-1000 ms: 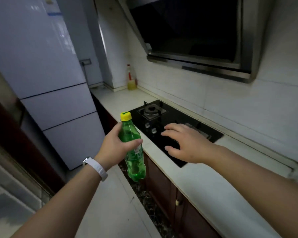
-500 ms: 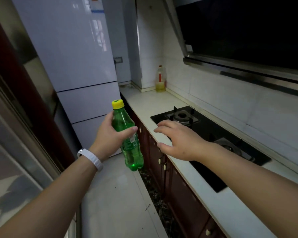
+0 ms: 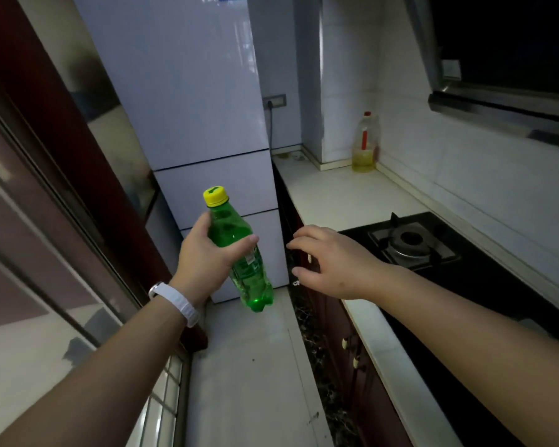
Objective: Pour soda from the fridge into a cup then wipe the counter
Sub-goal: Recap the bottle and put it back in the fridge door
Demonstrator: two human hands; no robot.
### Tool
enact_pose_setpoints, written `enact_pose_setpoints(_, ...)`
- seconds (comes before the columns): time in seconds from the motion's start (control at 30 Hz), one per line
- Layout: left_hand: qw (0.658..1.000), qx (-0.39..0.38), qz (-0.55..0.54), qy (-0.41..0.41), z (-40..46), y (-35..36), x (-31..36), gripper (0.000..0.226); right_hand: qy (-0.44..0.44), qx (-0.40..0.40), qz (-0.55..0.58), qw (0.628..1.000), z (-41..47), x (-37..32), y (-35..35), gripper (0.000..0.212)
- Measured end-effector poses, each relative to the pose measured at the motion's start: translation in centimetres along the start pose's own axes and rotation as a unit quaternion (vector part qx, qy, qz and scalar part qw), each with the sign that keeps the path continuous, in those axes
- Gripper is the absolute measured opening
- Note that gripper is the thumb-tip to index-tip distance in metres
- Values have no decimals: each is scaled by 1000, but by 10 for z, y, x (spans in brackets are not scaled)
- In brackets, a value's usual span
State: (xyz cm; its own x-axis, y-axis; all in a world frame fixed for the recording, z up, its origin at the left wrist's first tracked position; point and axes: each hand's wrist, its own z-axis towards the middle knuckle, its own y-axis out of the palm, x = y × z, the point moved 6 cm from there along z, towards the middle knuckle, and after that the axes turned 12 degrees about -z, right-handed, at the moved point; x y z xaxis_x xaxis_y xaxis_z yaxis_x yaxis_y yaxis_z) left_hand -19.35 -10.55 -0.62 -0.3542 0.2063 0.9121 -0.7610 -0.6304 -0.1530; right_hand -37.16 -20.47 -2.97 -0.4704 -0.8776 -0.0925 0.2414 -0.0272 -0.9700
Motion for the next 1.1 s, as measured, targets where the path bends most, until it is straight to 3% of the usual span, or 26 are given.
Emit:
enact_pose_setpoints(0.23, 998, 55, 37, -5, 55, -17, -18, 42, -55, 7, 16, 998, 78, 26, 5, 50)
enact_pose_setpoints(0.6, 992, 114, 57, -14, 140, -96, -68, 42, -124, -8, 22, 992, 217, 2, 36, 49)
enact_pose_setpoints(1.1, 994, 94, 51, -17, 332, -239, -180, 41, -127, -14, 7, 992, 468, -59, 93, 48)
